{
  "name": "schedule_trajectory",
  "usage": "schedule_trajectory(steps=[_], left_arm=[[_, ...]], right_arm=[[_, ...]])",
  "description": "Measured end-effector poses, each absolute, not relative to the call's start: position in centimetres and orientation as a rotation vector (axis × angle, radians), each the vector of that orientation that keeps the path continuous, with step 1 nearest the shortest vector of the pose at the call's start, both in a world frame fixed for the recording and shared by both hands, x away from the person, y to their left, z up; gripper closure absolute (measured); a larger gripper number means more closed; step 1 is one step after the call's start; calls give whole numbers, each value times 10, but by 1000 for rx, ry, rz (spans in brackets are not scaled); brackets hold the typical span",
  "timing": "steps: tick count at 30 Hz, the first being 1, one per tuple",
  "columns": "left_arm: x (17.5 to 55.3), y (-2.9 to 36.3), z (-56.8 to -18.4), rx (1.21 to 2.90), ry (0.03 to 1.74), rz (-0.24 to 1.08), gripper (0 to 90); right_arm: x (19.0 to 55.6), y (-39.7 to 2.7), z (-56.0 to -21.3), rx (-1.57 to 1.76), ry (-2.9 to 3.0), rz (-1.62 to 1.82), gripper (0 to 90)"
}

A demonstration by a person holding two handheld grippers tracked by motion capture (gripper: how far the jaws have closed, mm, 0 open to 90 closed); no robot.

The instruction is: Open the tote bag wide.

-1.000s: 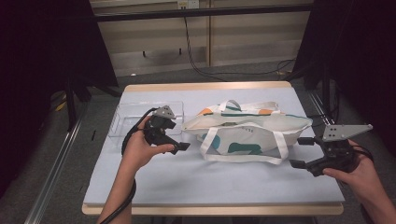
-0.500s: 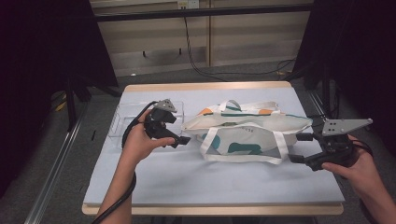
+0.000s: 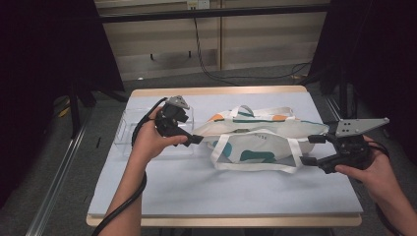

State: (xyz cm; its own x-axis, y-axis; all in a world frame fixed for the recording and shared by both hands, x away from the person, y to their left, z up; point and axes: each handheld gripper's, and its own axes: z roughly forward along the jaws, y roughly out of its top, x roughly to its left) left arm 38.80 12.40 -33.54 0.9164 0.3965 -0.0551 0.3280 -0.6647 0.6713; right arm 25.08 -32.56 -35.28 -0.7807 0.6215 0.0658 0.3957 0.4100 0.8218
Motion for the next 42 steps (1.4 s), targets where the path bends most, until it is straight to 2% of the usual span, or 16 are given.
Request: schedule_trajectory(steps=[18,34,42], left_arm=[[412,107,-328,2324,521,101,56],[423,84,-321,2354,447,100,58],[425,72,-319,2362,429,103,94]], right_arm=[[268,-314,-349,883,2418,1305,229],[281,-301,-348,867,2421,1312,272],[284,-297,-350,859,2423,1299,310]])
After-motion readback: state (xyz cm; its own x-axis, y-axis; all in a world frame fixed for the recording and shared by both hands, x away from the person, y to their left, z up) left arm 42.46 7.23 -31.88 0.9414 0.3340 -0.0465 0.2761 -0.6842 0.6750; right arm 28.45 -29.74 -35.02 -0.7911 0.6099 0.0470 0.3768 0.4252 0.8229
